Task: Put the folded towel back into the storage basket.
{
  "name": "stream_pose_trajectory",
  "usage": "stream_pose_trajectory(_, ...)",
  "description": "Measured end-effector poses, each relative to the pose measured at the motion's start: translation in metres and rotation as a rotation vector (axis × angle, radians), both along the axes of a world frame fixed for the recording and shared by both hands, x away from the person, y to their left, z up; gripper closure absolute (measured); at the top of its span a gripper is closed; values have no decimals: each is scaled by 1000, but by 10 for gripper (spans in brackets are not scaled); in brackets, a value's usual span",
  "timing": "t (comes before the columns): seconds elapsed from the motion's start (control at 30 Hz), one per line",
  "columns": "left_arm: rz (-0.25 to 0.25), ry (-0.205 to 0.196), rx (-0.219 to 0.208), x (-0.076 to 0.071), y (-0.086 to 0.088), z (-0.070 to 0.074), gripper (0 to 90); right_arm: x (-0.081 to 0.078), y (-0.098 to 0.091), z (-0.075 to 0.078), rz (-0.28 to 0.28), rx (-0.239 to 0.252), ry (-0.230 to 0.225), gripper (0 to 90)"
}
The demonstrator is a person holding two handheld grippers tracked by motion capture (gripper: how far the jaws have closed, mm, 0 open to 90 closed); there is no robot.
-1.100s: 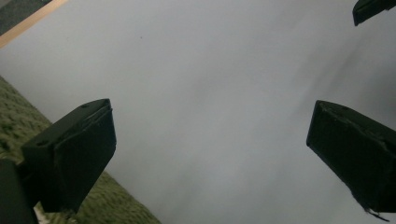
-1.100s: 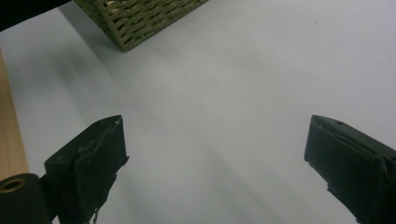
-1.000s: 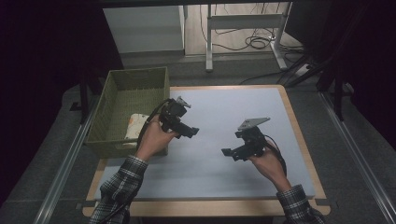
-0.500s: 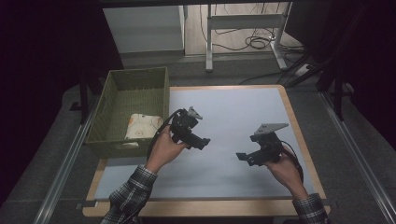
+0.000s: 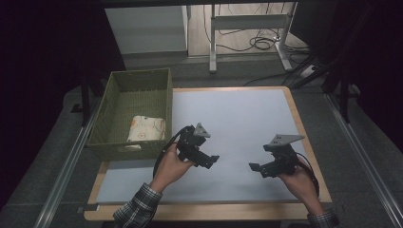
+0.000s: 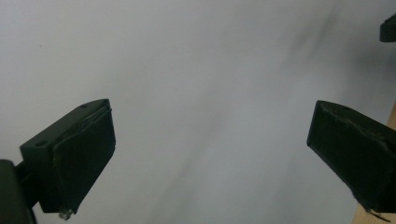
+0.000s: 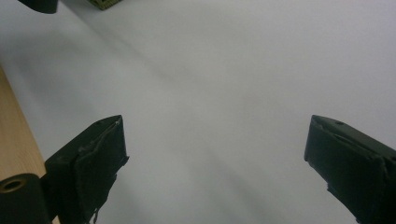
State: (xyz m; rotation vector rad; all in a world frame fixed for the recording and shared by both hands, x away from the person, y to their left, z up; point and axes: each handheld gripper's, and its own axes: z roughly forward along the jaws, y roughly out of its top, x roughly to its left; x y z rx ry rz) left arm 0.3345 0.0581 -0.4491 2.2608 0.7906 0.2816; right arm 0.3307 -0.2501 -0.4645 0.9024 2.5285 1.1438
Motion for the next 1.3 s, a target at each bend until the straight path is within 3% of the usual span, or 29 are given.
stream_pose_trajectory(0.37, -12, 1, -17, -17, 6, -34, 14, -11, -13, -19, -29, -17, -18, 59)
stream_pose_trajectory(0.77, 0, -12, -11, -31, 15, -76, 6, -15, -16, -53, -38, -46, -13, 59)
stream_pose_trajectory(0.93, 20, -17, 22, -35, 18, -93, 3, -16, -12, -65, -36, -65, -10, 57)
stream_pose_trajectory(1.07, 44, -2, -8, -33, 22, -97, 0, -18, -8, -68, -36, -95, -34, 48)
stream_pose_trajectory(1.3, 44, -2, -3, -33, 22, -98, 0, -18, -8, -69, -36, -102, -42, 47)
